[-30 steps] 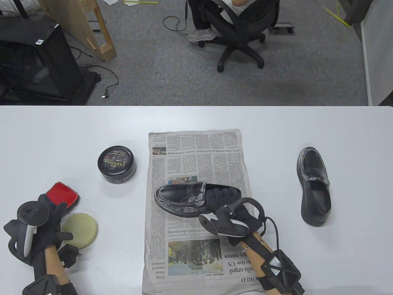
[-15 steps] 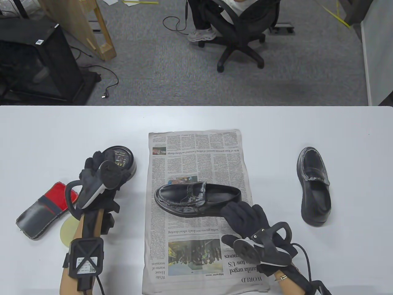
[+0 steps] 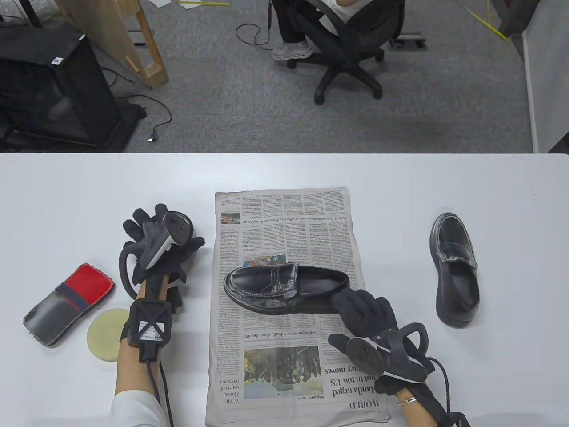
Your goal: Dip and apply leather care cream with polishing sponge on shoes
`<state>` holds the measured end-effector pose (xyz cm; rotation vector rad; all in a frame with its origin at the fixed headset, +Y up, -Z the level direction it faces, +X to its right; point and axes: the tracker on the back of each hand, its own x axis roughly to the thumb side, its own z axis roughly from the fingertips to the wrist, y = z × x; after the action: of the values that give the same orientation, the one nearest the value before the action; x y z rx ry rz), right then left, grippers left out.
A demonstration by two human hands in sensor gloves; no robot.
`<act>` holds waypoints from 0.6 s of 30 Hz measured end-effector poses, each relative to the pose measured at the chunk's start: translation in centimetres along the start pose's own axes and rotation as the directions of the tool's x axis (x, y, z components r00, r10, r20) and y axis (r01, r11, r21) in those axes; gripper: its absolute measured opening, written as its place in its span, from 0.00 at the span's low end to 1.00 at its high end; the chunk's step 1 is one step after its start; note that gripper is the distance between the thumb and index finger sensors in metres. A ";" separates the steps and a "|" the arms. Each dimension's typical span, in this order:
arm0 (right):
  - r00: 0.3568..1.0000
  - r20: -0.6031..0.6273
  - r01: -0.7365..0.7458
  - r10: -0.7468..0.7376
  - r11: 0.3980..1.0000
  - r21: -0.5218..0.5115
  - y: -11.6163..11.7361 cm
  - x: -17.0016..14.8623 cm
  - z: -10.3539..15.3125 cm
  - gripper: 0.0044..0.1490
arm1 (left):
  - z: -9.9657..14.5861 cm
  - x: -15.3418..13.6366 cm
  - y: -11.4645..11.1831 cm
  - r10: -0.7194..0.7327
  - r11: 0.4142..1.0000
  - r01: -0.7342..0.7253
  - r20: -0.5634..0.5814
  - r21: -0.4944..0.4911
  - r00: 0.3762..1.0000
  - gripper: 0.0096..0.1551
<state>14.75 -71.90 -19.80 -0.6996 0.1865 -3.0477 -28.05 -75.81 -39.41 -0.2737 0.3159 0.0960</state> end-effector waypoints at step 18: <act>1.000 -0.003 -0.001 0.001 1.000 0.013 0.4 -0.4 0.2 0.52 | 0.0 -0.2 0.7 0.026 1.000 -0.027 0.057 0.006 0.998 0.79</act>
<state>15.24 -72.26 -19.86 -0.6934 0.1664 -3.0469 -28.34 -75.11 -39.49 -0.2596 0.2637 0.1285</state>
